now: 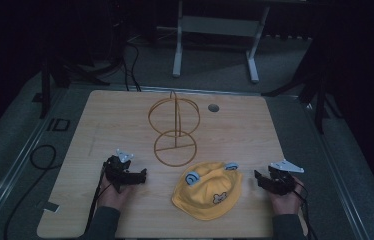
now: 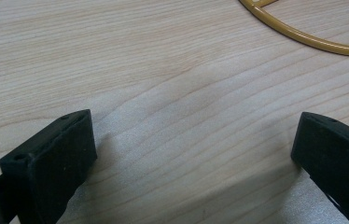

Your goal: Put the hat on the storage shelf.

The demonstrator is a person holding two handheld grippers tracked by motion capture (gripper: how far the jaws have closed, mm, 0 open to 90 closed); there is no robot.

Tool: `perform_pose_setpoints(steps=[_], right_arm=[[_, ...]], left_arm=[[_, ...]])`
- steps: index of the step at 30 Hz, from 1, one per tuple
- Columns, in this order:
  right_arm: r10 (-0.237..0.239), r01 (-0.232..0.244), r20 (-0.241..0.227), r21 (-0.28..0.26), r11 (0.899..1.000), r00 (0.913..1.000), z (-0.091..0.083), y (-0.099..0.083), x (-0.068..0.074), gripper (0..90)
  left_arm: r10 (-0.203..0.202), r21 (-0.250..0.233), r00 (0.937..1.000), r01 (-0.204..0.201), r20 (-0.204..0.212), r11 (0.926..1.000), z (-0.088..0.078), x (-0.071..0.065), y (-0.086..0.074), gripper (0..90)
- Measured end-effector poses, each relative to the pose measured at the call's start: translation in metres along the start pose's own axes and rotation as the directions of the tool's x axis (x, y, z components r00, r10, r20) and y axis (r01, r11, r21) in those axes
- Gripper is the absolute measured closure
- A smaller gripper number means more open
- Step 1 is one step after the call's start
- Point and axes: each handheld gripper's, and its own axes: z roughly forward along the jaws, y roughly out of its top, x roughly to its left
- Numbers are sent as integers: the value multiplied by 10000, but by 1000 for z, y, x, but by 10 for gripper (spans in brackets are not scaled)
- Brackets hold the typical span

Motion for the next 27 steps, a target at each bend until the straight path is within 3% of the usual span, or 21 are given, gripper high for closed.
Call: perform_pose_setpoints(steps=[18, 27], right_arm=[[-181, 181, -406, 3, 9998, 9990, -5, 10, -1, 402], [-828, 840, -855, 106, 9964, 9929, -18, 21, 1, 407]], left_arm=[[28, 10, 10000, -28, 33, 10000, 0, 0, 0, 0], [31, 2, 10000, -31, 27, 10000, 0, -1, 0, 0]])
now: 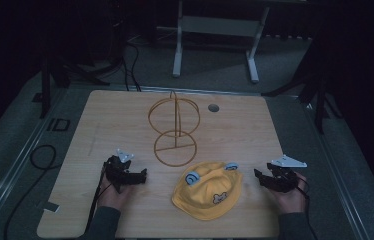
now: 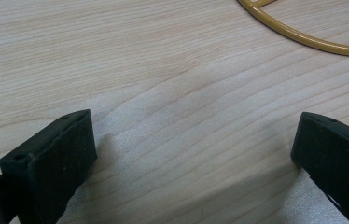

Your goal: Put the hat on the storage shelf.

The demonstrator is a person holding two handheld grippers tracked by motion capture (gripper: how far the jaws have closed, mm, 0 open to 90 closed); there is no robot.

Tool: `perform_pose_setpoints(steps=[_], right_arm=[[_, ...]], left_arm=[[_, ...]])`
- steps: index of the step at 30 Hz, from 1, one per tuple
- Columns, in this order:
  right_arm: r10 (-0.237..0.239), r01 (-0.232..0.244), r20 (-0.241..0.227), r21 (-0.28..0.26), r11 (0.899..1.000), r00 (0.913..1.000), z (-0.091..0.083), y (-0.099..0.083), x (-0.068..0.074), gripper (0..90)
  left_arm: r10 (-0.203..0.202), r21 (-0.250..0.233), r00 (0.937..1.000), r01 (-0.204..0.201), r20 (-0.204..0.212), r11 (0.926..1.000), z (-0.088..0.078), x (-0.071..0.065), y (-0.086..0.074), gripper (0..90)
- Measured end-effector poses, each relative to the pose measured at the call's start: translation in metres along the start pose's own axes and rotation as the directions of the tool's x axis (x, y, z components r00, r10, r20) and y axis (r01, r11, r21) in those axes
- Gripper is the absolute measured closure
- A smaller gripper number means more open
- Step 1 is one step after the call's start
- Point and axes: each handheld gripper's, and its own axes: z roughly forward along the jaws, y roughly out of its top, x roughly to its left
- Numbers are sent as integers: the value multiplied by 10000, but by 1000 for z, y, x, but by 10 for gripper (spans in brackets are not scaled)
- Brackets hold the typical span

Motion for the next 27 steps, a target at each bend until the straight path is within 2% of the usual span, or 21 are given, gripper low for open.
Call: perform_pose_setpoints(steps=[7, 12, 17, 18, 22, 25, 27], right_arm=[[-582, 582, -240, 12, 9983, 9980, -11, 12, 3, 405], [-1415, 1422, -438, 131, 9898, 9890, -21, 27, 8, 399], [-1788, 1806, -705, 190, 9834, 9814, -27, 37, 10, 397], [-2025, 2062, -934, 321, 9780, 9748, -30, 42, 11, 391], [-2562, 2644, -1160, 619, 9624, 9596, -33, 51, 16, 386], [-2836, 2949, -1319, 750, 9526, 9498, -35, 57, 17, 384], [-2889, 3025, -1465, 804, 9498, 9461, -37, 61, 17, 384]], left_arm=[[-6, -3, 10000, 6, 8, 10000, 0, 0, 0, 0], [6, 8, 10000, -7, 16, 10000, 0, -1, 0, 0], [11, 11, 10000, -11, 19, 10000, 0, -1, 0, 0], [9, 11, 10000, -9, 19, 10000, 0, -1, 0, 0], [9, 20, 10000, -9, 27, 10000, 0, -1, 0, 0], [12, 24, 10000, -12, 29, 10000, 0, -1, 0, 0], [12, 9, 10000, -12, 33, 10000, 0, -1, 0, 0]])
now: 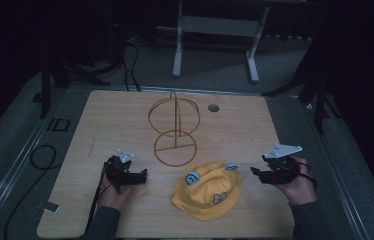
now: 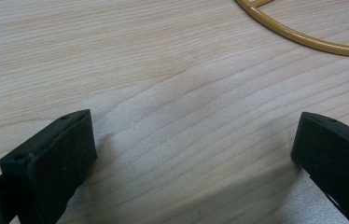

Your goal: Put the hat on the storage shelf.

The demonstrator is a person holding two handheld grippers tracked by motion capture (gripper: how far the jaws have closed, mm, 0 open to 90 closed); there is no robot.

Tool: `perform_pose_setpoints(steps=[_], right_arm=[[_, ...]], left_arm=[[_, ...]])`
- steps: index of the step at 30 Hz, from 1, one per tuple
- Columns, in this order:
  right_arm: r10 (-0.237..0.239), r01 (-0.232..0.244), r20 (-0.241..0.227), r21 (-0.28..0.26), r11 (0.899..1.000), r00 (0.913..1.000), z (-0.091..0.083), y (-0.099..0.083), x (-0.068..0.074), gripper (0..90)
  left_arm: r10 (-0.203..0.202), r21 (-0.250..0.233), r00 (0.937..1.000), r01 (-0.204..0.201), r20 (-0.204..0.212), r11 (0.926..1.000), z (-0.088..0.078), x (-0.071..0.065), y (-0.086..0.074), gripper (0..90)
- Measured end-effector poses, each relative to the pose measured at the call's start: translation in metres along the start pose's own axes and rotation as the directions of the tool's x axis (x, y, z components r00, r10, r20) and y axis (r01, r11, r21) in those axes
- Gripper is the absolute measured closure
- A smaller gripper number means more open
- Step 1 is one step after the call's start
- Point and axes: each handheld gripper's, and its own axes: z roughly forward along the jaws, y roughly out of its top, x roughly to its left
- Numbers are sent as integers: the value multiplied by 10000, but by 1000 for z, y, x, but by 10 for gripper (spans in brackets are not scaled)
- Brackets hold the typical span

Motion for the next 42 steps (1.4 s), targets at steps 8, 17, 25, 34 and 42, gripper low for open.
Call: perform_pose_setpoints(steps=[8, 17, 25, 34, 42], right_arm=[[-579, 596, -469, 344, 9976, 9972, -7, 13, -6, 400], [-1101, 1173, -1043, 659, 9909, 9884, -17, 30, -9, 416], [-1589, 1767, -1699, 947, 9797, 9726, -19, 43, -6, 419], [-1800, 2101, -2116, 1290, 9691, 9606, -21, 53, -6, 417], [-2156, 2561, -2404, 1523, 9546, 9464, -26, 65, -3, 410]], left_arm=[[2, 6, 10000, -2, -11, 10000, 0, 0, 0, 0], [2, 1, 10000, -2, 0, 10000, 0, 0, 0, 0], [5, 13, 10000, -5, -13, 10000, 0, 0, 0, 0], [1, 16, 10000, -1, 8, 10000, 0, 0, 0, 0], [4, 22, 10000, -4, 7, 10000, 0, 0, 0, 0]])
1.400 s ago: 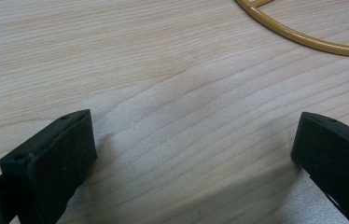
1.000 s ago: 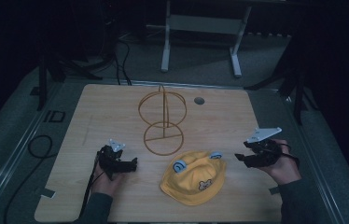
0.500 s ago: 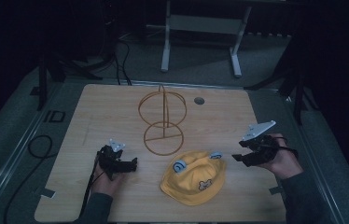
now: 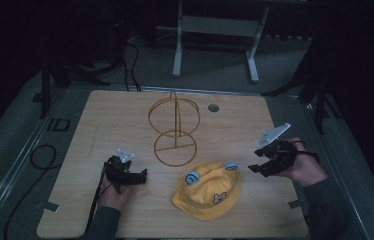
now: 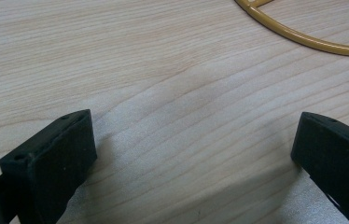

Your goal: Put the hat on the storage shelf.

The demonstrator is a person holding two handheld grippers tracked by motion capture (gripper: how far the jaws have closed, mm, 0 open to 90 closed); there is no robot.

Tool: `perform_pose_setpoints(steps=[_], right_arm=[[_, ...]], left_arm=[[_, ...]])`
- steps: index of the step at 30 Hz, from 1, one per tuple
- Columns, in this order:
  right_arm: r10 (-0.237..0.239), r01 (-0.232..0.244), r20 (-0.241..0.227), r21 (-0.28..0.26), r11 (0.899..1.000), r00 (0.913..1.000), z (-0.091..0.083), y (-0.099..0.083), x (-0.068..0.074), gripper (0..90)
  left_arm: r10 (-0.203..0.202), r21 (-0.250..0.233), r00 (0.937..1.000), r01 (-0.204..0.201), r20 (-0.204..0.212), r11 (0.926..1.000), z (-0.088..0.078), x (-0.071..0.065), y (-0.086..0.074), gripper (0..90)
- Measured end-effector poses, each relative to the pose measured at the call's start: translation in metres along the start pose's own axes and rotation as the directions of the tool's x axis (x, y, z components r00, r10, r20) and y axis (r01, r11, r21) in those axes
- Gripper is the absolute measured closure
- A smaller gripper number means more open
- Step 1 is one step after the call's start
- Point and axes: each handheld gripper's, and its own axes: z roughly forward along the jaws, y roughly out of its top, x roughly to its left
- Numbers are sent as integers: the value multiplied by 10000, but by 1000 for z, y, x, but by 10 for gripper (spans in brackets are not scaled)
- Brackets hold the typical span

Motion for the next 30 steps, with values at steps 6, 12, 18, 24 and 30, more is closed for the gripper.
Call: perform_pose_setpoints(steps=[6, 12, 18, 24, 30], right_arm=[[-249, 250, -139, 29, 9997, 9996, -1, 9, 3, 406], [-534, 534, -285, -3, 9986, 9982, 0, 18, 8, 395], [-749, 745, -314, -139, 9971, 9967, -3, 27, 11, 383], [-864, 850, -417, -340, 9958, 9954, -2, 34, 14, 375], [-1031, 1015, -509, -323, 9943, 9934, 0, 40, 17, 370]], left_arm=[[3, 2, 10000, -3, -6, 10000, 0, 0, 0, 0], [1, 1, 10000, -1, -9, 10000, 0, 0, 0, 0], [0, -10, 10000, 0, -15, 10000, 0, 0, 0, 0], [2, -3, 10000, -2, -14, 10000, 0, 0, 0, 0], [-3, -15, 10000, 2, -16, 10000, 0, 0, 0, 0]])
